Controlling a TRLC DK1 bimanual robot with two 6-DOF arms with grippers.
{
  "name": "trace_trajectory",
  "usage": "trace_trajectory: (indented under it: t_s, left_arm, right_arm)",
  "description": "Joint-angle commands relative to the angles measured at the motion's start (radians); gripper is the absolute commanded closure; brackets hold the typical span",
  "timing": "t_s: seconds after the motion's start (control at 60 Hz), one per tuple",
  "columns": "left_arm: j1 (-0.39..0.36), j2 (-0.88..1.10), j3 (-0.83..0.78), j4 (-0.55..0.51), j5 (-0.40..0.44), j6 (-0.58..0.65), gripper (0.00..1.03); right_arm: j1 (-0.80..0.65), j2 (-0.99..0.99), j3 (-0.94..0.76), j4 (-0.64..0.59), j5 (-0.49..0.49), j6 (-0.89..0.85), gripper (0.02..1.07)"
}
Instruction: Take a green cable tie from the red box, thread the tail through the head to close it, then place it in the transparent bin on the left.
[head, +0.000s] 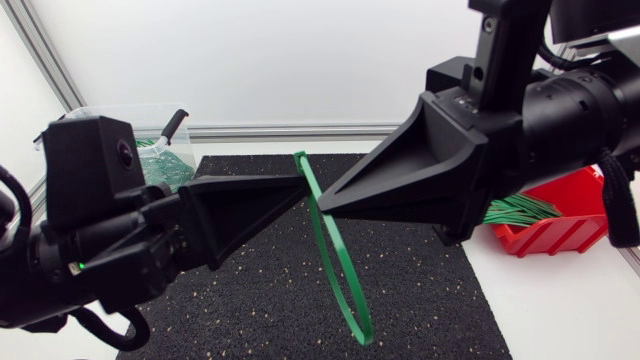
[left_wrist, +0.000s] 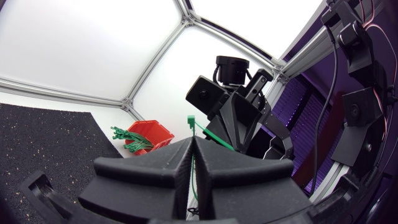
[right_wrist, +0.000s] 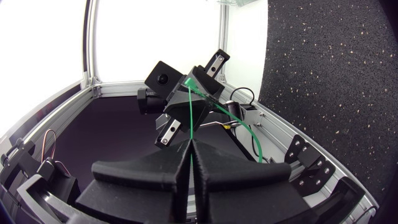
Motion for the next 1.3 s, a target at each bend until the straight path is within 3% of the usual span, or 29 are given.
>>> trace_trajectory:
  t_s: [0.0, 0.25, 0.75, 0.933, 1.083, 1.283]
  left_arm:
    - [-0.010, 0.005, 0.020, 0.003, 0.000, 0.005, 1.00]
    - [-0.032, 0.008, 0.015, 0.000, -0.001, 0.013, 1.00]
    - [-0.136, 0.023, -0.014, 0.049, -0.187, 0.192, 1.00]
    - [-0.142, 0.029, -0.021, 0.066, -0.207, 0.218, 0.99]
    - [-0.208, 0.039, -0.044, 0.088, -0.276, 0.293, 0.99]
    - [-0.242, 0.045, -0.058, 0.108, -0.313, 0.350, 0.99]
  right_arm:
    - [-0.006, 0.010, -0.020, 0.010, 0.002, 0.025, 1.01]
    - [-0.006, 0.025, -0.019, 0.022, 0.002, 0.025, 1.01]
    - [-0.021, 0.030, 0.007, -0.001, 0.002, 0.025, 1.01]
    - [-0.027, 0.027, 0.020, -0.025, 0.020, 0.031, 1.01]
    - [-0.035, 0.016, 0.043, -0.041, 0.020, 0.031, 1.01]
    - [-0.047, 0.013, 0.046, -0.053, 0.020, 0.031, 1.01]
